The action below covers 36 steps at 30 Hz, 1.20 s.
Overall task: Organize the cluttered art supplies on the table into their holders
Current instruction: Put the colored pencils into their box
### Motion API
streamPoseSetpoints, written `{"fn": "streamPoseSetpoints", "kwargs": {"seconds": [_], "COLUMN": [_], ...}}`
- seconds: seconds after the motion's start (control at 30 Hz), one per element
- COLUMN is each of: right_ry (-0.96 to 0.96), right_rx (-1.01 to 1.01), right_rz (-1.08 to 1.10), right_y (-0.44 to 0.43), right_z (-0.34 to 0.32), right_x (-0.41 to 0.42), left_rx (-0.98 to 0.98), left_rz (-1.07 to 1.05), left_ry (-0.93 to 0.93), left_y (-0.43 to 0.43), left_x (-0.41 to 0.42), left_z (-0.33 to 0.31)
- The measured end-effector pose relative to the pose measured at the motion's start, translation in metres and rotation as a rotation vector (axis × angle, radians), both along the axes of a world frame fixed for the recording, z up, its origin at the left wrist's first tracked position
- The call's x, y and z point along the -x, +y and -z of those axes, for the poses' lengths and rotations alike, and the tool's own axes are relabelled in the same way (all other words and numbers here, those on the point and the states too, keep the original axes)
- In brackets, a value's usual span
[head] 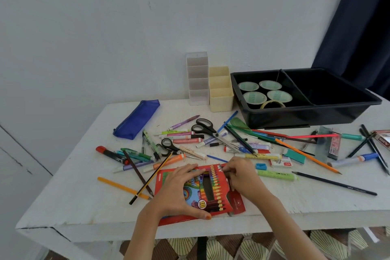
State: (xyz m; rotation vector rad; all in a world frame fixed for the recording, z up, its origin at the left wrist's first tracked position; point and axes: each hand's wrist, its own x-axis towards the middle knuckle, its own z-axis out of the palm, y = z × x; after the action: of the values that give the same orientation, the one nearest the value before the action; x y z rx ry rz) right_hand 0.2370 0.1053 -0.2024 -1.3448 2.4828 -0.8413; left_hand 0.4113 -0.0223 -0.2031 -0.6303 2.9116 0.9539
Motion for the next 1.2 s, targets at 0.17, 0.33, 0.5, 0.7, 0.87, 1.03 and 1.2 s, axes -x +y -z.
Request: {"fn": "streamPoseSetpoints", "kwargs": {"seconds": [0.17, 0.33, 0.5, 0.7, 0.87, 1.03, 1.2], "right_ry": [0.100, 0.142, 0.043, 0.075, -0.115, -0.536, -0.651], "right_rx": [0.132, 0.019, 0.074, 0.269, 0.694, 1.063, 0.852], "right_rz": [0.211, 0.342, 0.371, 0.473, 0.626, 0.644, 0.582], "right_y": [0.011, 0.016, 0.018, 0.033, 0.060, 0.083, 0.083], "right_z": [-0.017, -0.014, -0.004, -0.002, -0.025, -0.048, -0.035], "right_x": [0.030, 0.052, 0.053, 0.050, 0.059, 0.063, 0.050], "left_rx": [0.008, 0.005, 0.006, 0.002, -0.001, 0.006, 0.008], "left_rz": [-0.001, -0.001, -0.004, -0.007, -0.004, 0.000, 0.004], "left_ry": [-0.014, -0.019, -0.024, -0.022, -0.026, -0.029, -0.023], "left_y": [0.000, 0.000, -0.001, -0.002, -0.001, -0.002, -0.003], "left_x": [0.000, 0.000, 0.000, 0.000, 0.000, 0.001, 0.001], "left_z": [0.001, 0.002, 0.003, 0.003, 0.004, 0.004, 0.006]}}
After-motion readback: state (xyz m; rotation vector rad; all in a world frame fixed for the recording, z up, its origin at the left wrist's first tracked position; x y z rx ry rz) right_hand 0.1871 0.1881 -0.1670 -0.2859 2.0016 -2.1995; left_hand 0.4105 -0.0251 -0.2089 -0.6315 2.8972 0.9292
